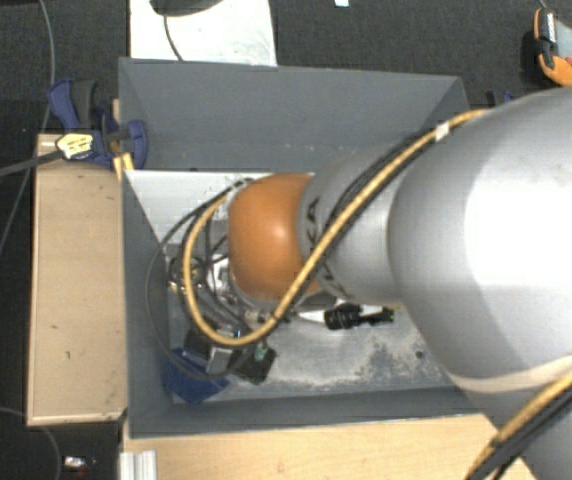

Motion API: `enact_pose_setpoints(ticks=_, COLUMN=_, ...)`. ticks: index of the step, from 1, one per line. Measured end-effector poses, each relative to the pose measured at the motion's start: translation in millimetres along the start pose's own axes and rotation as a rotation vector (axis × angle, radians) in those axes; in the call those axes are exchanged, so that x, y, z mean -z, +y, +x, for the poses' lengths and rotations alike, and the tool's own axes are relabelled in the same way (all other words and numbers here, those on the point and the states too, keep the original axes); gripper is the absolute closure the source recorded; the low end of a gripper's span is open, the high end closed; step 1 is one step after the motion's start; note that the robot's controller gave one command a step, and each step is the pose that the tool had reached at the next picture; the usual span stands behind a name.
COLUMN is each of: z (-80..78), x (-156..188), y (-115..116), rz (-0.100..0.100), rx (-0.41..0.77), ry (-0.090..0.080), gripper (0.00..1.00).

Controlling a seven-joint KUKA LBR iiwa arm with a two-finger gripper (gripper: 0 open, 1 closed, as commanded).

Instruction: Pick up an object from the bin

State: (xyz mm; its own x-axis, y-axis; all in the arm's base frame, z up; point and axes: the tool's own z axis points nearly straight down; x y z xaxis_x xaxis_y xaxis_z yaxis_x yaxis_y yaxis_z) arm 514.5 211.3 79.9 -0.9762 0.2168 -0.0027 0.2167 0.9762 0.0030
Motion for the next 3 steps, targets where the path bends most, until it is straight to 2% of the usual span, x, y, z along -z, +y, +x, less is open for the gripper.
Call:
enact_pose_setpoints(ticks=1, z=25.4, x=56, y=13, rz=-0.004, rx=0.03, ry=-0.008, gripper=0.0)
enact_pose_setpoints(ticks=2, z=-37.2, x=20, y=-16, rz=0.003, rx=0.077, ry=0.001, gripper=0.0)
enact_pose_setpoints(ticks=3, z=33.7, x=-10, y=-2, rz=-0.01, rx=-0.047, ry=-0.006, gripper=0.0)
